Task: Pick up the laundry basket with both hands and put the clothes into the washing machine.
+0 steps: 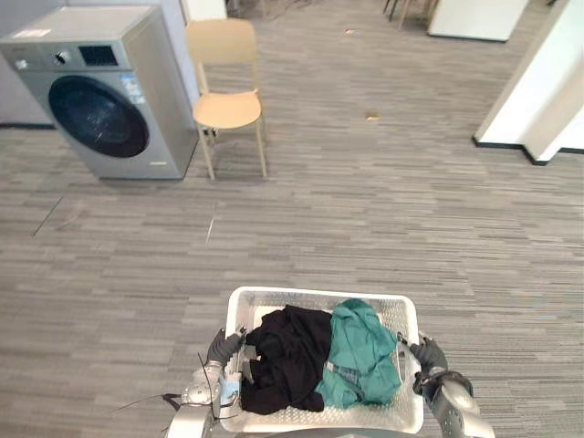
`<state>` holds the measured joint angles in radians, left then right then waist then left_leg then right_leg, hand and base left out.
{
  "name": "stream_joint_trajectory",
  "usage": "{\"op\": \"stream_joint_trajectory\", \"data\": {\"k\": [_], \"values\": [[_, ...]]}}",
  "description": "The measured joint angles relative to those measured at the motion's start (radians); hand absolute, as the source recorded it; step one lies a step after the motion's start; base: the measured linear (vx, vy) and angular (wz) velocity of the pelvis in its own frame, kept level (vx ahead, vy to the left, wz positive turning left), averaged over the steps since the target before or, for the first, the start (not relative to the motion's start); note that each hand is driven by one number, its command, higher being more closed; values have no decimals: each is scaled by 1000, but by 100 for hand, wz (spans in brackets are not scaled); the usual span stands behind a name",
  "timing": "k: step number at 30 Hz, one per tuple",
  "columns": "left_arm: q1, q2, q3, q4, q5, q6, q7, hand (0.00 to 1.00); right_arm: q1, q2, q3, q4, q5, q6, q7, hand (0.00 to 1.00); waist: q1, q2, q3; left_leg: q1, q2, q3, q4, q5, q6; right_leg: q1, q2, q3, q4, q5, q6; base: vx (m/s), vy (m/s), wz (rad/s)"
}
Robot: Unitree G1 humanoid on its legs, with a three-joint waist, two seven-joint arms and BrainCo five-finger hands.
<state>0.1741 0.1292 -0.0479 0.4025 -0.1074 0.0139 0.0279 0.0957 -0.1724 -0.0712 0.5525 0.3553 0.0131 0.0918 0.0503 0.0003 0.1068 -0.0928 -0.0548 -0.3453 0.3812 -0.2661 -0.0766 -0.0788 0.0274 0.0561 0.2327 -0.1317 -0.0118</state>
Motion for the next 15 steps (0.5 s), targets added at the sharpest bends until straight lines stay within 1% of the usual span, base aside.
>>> {"op": "stream_joint_trajectory", "data": {"k": [1, 2, 3, 5, 6, 7, 8, 9, 10, 11, 12, 13, 14, 15], "values": [[-1, 3, 0, -6, 0, -1, -2, 100, -11, 3, 0, -1, 8, -6, -1, 100, -1, 2, 11, -48, -12, 18, 120, 1, -4, 3, -6, -7, 12, -37, -2, -1, -69, 68], [-15, 3, 1, -33, -8, -1, -3, 100, -49, -6, 2, 19, 9, -6, -2, 100, 1, -4, 35, -173, -29, 63, 327, 8, -29, 11, -5, -26, 35, -72, -15, -4, -90, 56], [-26, 11, -8, -59, -10, -3, -2, 100, -92, -16, -1, 30, 18, -6, -4, 100, 25, -8, 37, -250, -29, 111, 347, 6, -24, 11, -18, -31, 31, -76, -22, 9, -130, 33], [-29, 8, -12, -58, -37, -16, 7, 100, -131, -37, 16, 51, 26, -8, -4, 100, 29, -8, 38, -300, -25, 152, 237, 12, -23, 34, -49, -55, -12, -76, -22, 127, -66, 17], [-30, 10, -13, -56, -38, -20, 16, 100, -147, -47, 26, 52, 34, -10, -6, 100, 34, -4, 40, -302, -11, 174, 79, 35, -15, 71, -64, -77, -61, -76, -22, 321, 36, 42], [-29, 9, -16, -55, -38, -20, 20, 100, -146, -52, 34, 53, 44, -14, -13, 100, 46, 6, 34, -283, 18, 197, -169, 115, -10, 102, -61, -94, -117, -78, -17, 431, 90, 44], [-27, 8, -19, -54, -38, -20, 23, 100, -148, -53, 37, 53, 45, -11, -24, 100, 49, 18, 26, -290, 41, 218, -229, 168, -3, 120, -56, -103, -128, -93, 8, 524, 133, 35], [-28, 9, -18, -55, -38, -19, 28, 100, -152, -49, 37, 54, 44, -8, -28, 100, 52, 16, 23, -302, 34, 238, -227, 235, 4, 123, -68, -101, -113, -108, 31, 545, 158, 13], [-30, 15, -19, -56, -39, -20, 35, 100, -153, -44, 40, 55, 44, -8, -28, 100, 61, -5, 15, -294, 12, 277, -217, 285, 48, 113, -103, -91, -72, -138, 64, 636, 163, 0], [-37, 23, -19, -53, -39, -17, 39, 100, -143, -38, 32, 56, 45, -8, -29, 100, 69, -32, 5, -297, -20, 296, -179, 279, 87, 107, -139, -73, -29, -153, 92, 555, 141, -6], [-37, 24, -21, -48, -39, -15, 39, 100, -139, -34, 29, 56, 45, -8, -29, 100, 69, -35, 3, -296, -33, 298, -148, 274, 99, 106, -150, -65, 8, -154, 97, 565, 160, -3], [-34, 28, -26, -48, -39, -12, 38, 100, -130, -28, 20, 56, 45, -7, -28, 100, 70, -35, 1, -285, -47, 304, -84, 279, 124, 86, -157, -49, 147, -158, 105, 432, 132, 7], [-35, 38, -34, -48, -39, -11, 37, 100, -117, -10, 11, 51, 45, -7, -28, 100, 67, -45, 2, -244, -66, 305, -62, 237, 149, 47, -171, -48, 314, -136, 135, 553, 152, 24], [-31, 49, -42, -49, -38, -9, 37, 100, -89, -5, 6, 41, 45, -8, -27, 100, 45, -58, 4, -172, -92, 286, -67, 199, 180, -20, -183, -38, 533, -35, 120, 588, 118, 38]]}}
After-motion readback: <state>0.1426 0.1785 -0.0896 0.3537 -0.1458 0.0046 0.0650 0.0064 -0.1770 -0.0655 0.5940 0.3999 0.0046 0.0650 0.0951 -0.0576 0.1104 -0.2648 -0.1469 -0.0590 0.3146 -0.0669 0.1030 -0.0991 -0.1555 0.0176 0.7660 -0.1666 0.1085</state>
